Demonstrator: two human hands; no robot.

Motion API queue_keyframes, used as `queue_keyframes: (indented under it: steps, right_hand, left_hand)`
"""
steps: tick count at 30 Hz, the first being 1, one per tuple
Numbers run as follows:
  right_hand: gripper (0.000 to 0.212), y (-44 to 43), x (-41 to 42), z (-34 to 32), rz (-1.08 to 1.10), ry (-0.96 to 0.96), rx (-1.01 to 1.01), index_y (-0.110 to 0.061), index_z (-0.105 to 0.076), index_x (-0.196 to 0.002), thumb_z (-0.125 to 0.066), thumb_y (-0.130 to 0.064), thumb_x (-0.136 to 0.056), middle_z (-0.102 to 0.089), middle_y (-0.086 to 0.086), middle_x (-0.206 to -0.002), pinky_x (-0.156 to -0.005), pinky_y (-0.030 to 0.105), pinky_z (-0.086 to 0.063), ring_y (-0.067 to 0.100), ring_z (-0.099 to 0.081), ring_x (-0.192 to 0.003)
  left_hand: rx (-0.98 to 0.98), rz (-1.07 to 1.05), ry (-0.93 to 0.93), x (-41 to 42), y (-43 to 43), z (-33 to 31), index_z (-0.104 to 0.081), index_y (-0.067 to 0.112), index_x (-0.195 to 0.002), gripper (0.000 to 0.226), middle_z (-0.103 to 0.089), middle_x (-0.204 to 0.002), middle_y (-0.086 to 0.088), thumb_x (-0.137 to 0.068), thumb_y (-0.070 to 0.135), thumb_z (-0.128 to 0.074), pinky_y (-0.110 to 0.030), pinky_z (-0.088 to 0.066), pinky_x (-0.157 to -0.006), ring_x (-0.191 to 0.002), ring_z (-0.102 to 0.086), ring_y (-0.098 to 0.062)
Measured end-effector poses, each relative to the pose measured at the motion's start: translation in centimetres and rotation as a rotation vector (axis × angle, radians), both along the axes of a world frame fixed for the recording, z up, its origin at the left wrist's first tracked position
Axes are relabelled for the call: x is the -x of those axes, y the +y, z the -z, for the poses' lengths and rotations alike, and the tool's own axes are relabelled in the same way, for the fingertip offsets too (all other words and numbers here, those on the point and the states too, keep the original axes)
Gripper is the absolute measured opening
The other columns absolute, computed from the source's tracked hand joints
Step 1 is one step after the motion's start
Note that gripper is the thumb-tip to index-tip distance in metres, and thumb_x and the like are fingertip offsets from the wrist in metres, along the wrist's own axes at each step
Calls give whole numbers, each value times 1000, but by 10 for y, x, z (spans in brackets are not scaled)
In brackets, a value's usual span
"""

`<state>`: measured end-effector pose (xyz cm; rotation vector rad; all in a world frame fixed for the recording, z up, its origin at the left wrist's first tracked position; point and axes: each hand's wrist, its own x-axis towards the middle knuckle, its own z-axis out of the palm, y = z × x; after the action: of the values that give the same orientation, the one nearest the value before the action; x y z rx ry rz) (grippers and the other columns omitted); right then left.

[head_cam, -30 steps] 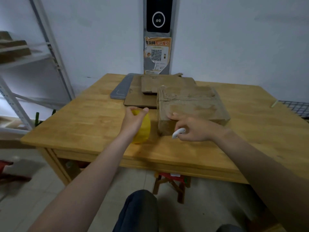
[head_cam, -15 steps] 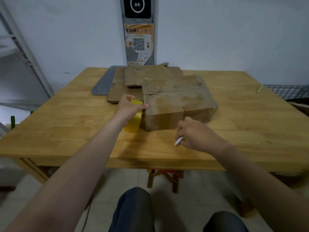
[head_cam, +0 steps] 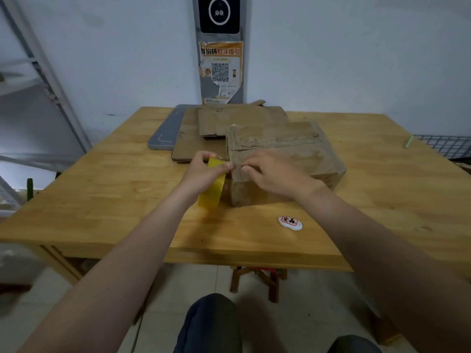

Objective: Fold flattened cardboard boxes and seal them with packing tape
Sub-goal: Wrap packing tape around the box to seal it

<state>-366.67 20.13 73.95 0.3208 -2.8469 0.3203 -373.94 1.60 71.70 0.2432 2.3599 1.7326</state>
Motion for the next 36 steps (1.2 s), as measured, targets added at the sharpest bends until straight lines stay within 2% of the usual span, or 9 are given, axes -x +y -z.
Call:
queue_keyframes:
  steps: [1, 4, 9, 14, 21, 28, 31, 34, 36]
  right_hand:
    - [37, -2, 5, 1, 19, -14, -6, -27, -71, -118, -41, -42, -105, -67, -5, -120, -96, 45, -46, 25, -58, -111]
    - [42, -1, 10, 4, 82, 4, -35, -32, -70, -115, -35, -53, -102, -66, -9, -119, -90, 47, -50, 25, -57, -109]
    - [31, 2, 10, 6, 87, 43, -89, -36, -69, -119, -45, -48, -104, -65, -13, -121, -79, 34, -41, 21, -54, -110]
    - [29, 2, 11, 8, 76, 55, -88, -39, -69, -118, -47, -49, -102, -66, -15, -120, -84, 41, -50, 22, -57, -108]
    - [34, 3, 4, 6, 61, 64, -136, -35, -66, -128, -55, -47, -98, -64, -14, -130, -85, 39, -47, 24, -56, -110]
    - [46, 0, 4, 0, 53, 5, -132, -32, -68, -124, -48, -63, -95, -64, -10, -125, -87, 45, -49, 25, -55, -109]
    - [66, -1, 5, -2, 56, -13, -165, -31, -70, -117, -38, -80, -85, -64, -10, -118, -84, 45, -50, 23, -55, -105]
    - [66, -1, 8, -1, 51, -23, -213, -32, -67, -122, -56, -80, -77, -63, -11, -120, -86, 43, -50, 22, -56, -108]
    - [65, 2, 9, -1, 36, -19, -212, -33, -66, -123, -65, -76, -75, -63, -12, -122, -86, 40, -50, 22, -57, -109]
  left_hand:
    - [-53, 25, -51, -1, -3, 2, -46, 23, -120, 48, -71, -109, -6, -88, 38, -79, -32, -62, -68, -65, -71, -12]
    - [-52, 75, -81, 0, -11, 5, -41, 26, -121, 57, -74, -103, -12, -84, 35, -84, -48, -63, -79, -66, -72, -23]
    - [23, 166, -45, 1, -15, 4, -41, 27, -120, 67, -73, -96, -10, -75, 17, -90, -40, -62, -69, -66, -72, -18]
    - [97, 186, -7, 2, -15, 4, -41, 27, -116, 68, -72, -93, -11, -71, 3, -86, -42, -61, -68, -65, -68, -16]
    - [156, 167, 55, -5, -4, 6, -40, 26, -116, 73, -69, -85, -4, -68, 13, -93, -26, -48, -52, -52, -63, -9]
    - [234, 89, 150, -11, 5, 10, -38, 28, -113, 79, -74, -86, -2, -61, 33, -98, -43, -57, -69, -63, -72, -18]
    - [254, 82, 157, -12, 4, 8, -39, 29, -115, 79, -73, -88, -1, -62, 34, -97, -31, -52, -56, -57, -67, -9]
    - [234, 114, 108, -9, -1, 3, -41, 29, -118, 78, -71, -94, 0, -64, 30, -96, -16, -43, -44, -51, -63, 2]
    - [202, 142, 85, -6, -4, 2, -43, 29, -118, 76, -71, -99, -2, -64, 25, -97, -18, -45, -48, -55, -66, 0]
